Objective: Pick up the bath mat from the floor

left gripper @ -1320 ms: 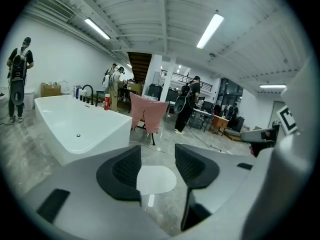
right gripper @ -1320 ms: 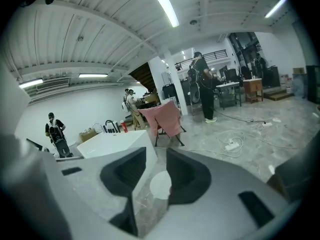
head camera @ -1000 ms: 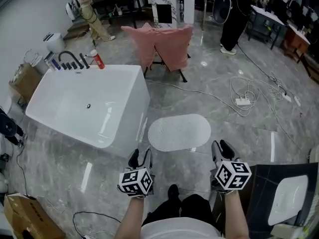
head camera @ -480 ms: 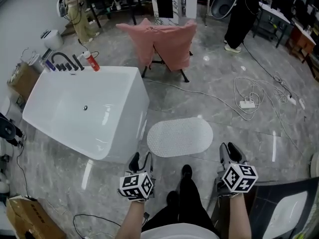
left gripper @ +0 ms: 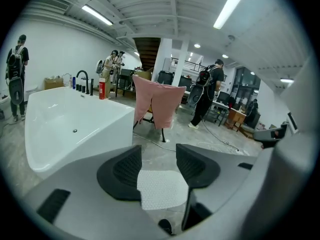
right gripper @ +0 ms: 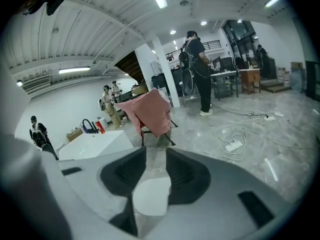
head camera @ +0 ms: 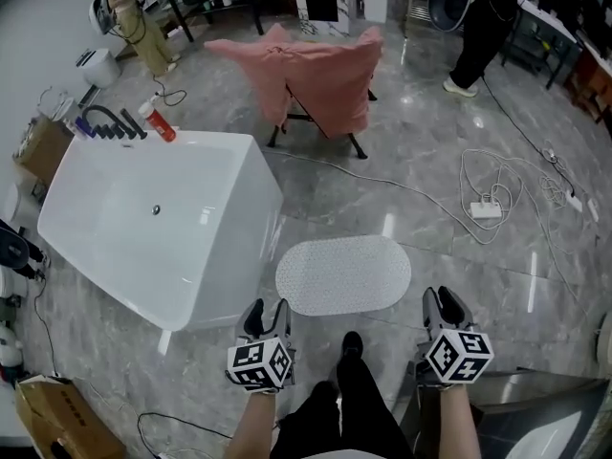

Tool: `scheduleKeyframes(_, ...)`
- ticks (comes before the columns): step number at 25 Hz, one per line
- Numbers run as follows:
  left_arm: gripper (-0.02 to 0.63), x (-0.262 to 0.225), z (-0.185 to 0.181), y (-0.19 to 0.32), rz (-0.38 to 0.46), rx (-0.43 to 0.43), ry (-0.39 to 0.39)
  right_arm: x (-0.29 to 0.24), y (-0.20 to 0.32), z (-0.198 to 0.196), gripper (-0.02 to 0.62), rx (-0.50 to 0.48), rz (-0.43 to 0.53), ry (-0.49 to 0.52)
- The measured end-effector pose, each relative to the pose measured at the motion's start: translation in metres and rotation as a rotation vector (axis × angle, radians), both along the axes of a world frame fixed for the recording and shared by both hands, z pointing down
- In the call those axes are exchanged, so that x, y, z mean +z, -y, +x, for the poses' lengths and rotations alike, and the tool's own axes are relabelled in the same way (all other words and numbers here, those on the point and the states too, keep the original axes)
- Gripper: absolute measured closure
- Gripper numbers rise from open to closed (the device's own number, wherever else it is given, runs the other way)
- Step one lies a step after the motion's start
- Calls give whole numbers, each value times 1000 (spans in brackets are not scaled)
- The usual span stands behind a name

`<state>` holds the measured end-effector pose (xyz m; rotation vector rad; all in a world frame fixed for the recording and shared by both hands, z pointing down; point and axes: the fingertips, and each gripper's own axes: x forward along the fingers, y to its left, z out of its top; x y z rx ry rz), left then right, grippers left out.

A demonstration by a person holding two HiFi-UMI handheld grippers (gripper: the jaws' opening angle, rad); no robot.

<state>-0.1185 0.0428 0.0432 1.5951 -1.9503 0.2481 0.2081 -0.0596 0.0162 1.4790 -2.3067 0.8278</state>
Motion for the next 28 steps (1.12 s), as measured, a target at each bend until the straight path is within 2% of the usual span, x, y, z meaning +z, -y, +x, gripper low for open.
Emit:
scheduleKeyframes(6,396,70,-8,30,-49,-31,-4,81,28,11,482,12,-62,-40)
scheduleKeyframes(11,396,152,-4,43,-91,29,15,161,43,21,482,49,-77,-51)
scheduleKeyframes(15,391,224,-5,44,-104,37,16,239,45,23,482,64,-98,-62)
scheduleKeyframes(28,382,463,-50,54,-88,11,33,459,80,1,482,38,-31,-82)
